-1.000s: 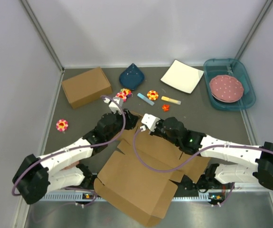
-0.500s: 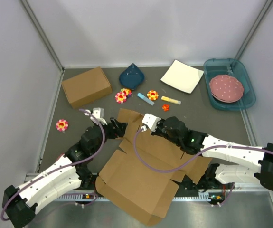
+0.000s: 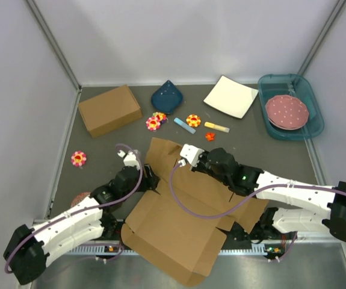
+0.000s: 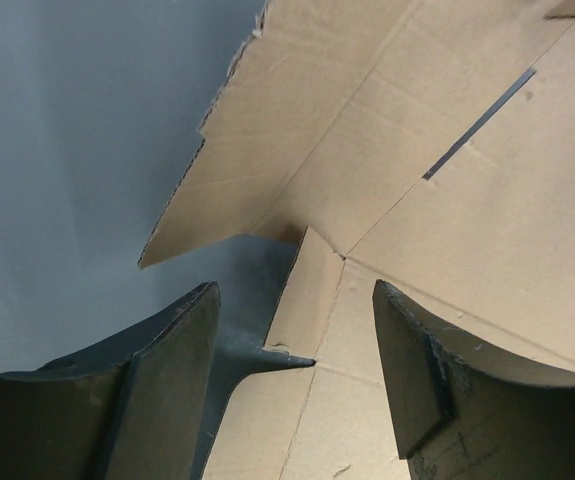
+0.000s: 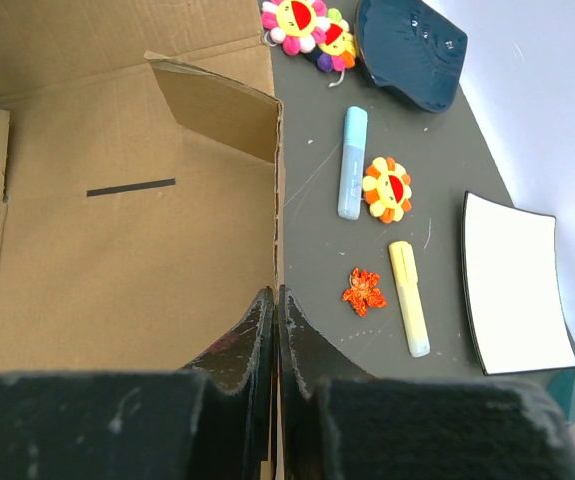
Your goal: Fold the paper box
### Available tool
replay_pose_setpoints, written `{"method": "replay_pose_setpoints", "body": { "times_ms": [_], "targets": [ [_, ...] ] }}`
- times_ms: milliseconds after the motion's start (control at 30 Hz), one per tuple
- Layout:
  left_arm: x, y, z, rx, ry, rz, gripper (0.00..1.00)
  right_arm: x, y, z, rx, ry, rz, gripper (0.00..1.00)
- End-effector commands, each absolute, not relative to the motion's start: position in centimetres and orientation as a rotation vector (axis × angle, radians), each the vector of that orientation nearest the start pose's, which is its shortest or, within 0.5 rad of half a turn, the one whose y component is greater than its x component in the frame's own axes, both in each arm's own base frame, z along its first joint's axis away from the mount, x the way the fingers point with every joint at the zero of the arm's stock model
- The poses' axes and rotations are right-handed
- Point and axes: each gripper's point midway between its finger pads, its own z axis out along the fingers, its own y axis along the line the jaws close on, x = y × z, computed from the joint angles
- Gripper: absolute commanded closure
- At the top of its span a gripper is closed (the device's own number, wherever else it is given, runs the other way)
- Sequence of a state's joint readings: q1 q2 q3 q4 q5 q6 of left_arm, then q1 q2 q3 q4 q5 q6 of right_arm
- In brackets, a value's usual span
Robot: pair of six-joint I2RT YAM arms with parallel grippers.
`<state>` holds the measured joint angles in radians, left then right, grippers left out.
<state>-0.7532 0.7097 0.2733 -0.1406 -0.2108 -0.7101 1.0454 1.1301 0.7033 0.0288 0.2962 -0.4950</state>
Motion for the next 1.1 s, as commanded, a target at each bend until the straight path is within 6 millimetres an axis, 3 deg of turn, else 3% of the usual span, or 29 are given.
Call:
{"method": "replay_pose_setpoints", "body": {
  "times_ms": [0, 233, 367, 600, 800, 1033, 1067],
  "targets": [
    [19.9, -18.0, 7.2, -0.063, 2.203, -0.653, 0.33, 24.3, 28.3, 20.4, -1.165, 1.495, 0.087, 1.00],
    [19.5, -18.9, 6.1, -0.027, 2.232, -0.686, 0.45, 24.3, 28.4, 20.3, -1.163, 1.495, 0.091, 1.00],
    [19.5, -19.9, 6.5, 0.007, 2.209, -0.738, 0.66, 24.4, 28.4, 20.2, -1.157, 1.497, 0.087, 1.00],
    [19.0, -21.7, 7.6, 0.085, 2.171, -0.821, 0.93, 24.4, 28.4, 20.2, -1.151, 1.496, 0.093, 1.00],
    [17.2, -24.6, 8.5, 0.292, 2.102, -0.921, 0.93, 24.2, 28.5, 20.1, -1.158, 1.500, 0.103, 1.00],
    [16.3, -25.7, 6.2, 0.464, 2.131, -0.786, 0.79, 24.1, 28.4, 19.9, -1.168, 1.503, 0.094, 1.00],
    [16.3, -25.5, 5.7, 0.465, 2.153, -0.760, 0.66, 24.0, 28.4, 19.8, -1.170, 1.507, 0.093, 1.00]
  ]
}}
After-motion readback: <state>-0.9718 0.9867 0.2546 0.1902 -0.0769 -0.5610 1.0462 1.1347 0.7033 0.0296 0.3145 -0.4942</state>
